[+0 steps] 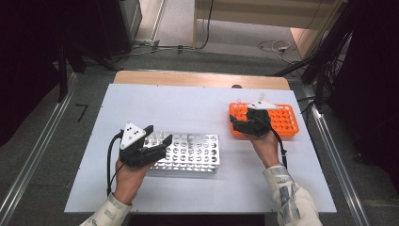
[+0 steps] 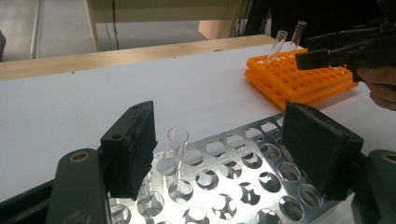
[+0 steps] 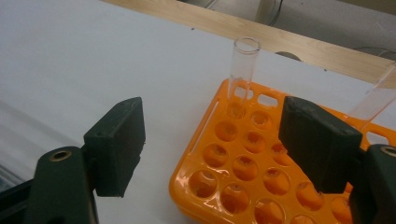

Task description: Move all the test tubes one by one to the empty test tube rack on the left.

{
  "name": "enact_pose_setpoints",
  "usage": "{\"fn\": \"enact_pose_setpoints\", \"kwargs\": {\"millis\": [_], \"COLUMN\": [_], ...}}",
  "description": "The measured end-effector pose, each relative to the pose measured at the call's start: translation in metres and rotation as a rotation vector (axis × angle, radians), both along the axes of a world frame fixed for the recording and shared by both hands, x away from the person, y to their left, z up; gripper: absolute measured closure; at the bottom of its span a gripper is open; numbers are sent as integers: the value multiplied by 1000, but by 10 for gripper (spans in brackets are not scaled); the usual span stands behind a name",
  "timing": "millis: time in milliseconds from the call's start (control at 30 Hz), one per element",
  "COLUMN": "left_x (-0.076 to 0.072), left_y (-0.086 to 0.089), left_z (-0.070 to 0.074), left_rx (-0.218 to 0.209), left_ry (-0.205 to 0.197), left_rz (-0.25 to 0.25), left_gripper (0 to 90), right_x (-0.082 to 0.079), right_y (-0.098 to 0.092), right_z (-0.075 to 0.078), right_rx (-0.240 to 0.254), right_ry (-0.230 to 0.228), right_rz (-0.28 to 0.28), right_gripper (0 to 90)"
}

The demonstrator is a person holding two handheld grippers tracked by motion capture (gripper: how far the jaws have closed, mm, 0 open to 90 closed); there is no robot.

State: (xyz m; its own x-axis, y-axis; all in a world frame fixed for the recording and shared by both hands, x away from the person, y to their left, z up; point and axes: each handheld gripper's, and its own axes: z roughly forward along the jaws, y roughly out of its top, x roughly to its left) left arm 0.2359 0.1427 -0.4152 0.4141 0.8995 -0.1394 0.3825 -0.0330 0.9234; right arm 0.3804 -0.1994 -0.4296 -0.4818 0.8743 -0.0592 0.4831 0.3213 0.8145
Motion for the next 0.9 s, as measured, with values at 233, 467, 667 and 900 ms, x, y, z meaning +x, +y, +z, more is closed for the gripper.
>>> {"fn": "enact_pose_setpoints", "kwargs": {"millis": [233, 467, 667, 900], "left_x": [1, 1, 1, 1], "left_y": [0, 0, 1, 2], "left_z": [0, 0, 0, 1], "left_rx": [-1, 0, -2, -4], "left_ry": [2, 3, 0, -1], "left_rz": [-3, -4, -5, -5], "left_gripper": [265, 265, 265, 265], "right_x": [11, 23, 30, 35], "right_y": [2, 7, 9, 11], "right_z": [-8, -19, -27, -33], "right_rx": [3, -2, -2, -10], "right_ry": [-24, -61, -54, -50], "right_rz": [-24, -58, -78, -92], "right_gripper": [281, 409, 537, 585]}}
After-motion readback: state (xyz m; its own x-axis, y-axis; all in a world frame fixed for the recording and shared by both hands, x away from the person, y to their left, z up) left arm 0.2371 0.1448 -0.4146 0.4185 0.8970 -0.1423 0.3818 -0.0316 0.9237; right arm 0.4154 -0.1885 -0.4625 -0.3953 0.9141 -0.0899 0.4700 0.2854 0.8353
